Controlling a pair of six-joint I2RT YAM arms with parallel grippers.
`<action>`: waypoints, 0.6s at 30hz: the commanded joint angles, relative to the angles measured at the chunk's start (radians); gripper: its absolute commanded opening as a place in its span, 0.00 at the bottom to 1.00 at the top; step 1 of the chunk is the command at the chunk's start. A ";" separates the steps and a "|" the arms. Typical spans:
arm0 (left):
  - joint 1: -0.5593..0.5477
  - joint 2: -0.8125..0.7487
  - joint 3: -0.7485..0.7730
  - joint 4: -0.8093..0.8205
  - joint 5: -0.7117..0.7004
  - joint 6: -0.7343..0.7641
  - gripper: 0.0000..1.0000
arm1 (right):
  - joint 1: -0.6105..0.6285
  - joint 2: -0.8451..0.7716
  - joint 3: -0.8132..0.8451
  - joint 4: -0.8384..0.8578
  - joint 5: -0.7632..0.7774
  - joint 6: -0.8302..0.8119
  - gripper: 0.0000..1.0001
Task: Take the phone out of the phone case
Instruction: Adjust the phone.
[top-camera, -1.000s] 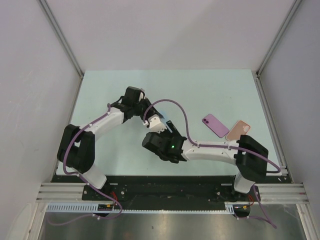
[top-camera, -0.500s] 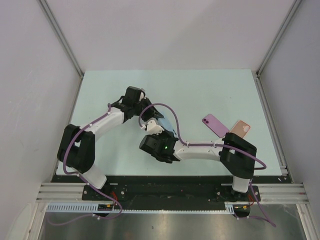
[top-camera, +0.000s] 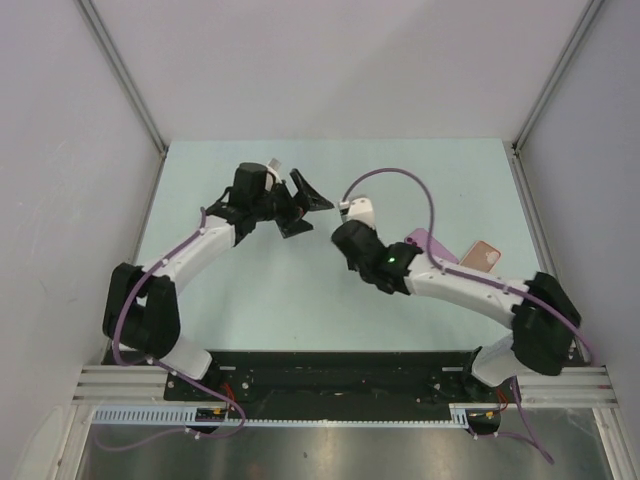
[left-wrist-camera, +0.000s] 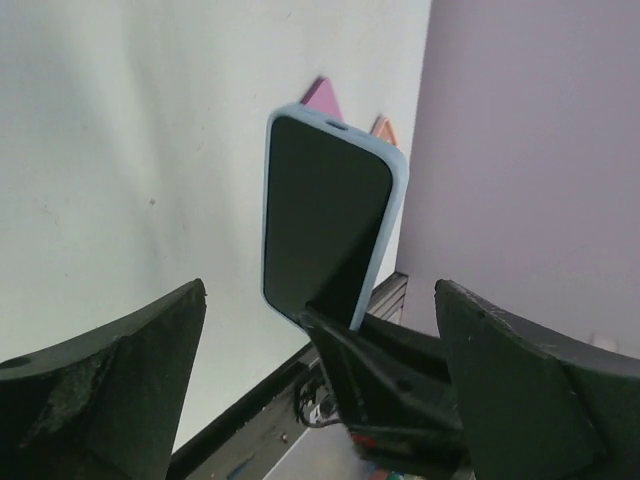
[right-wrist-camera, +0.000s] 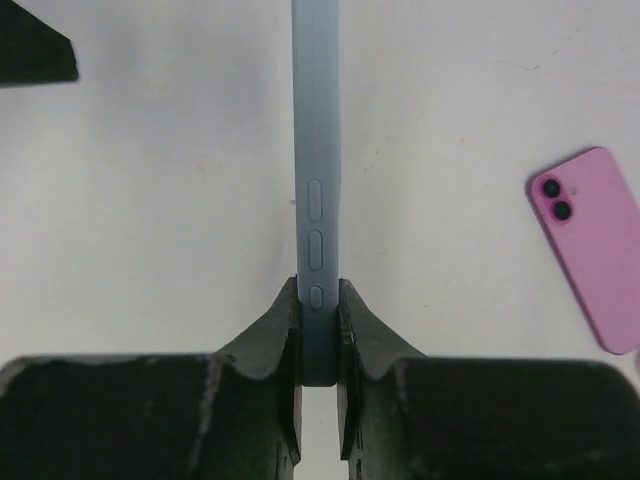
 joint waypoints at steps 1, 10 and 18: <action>0.063 -0.126 -0.022 0.088 0.024 0.014 1.00 | -0.159 -0.203 -0.084 0.194 -0.365 0.091 0.00; 0.111 -0.179 -0.262 0.627 0.224 -0.164 1.00 | -0.512 -0.429 -0.333 0.652 -1.212 0.366 0.00; 0.069 -0.018 -0.325 1.181 0.358 -0.434 1.00 | -0.614 -0.402 -0.464 1.076 -1.378 0.653 0.00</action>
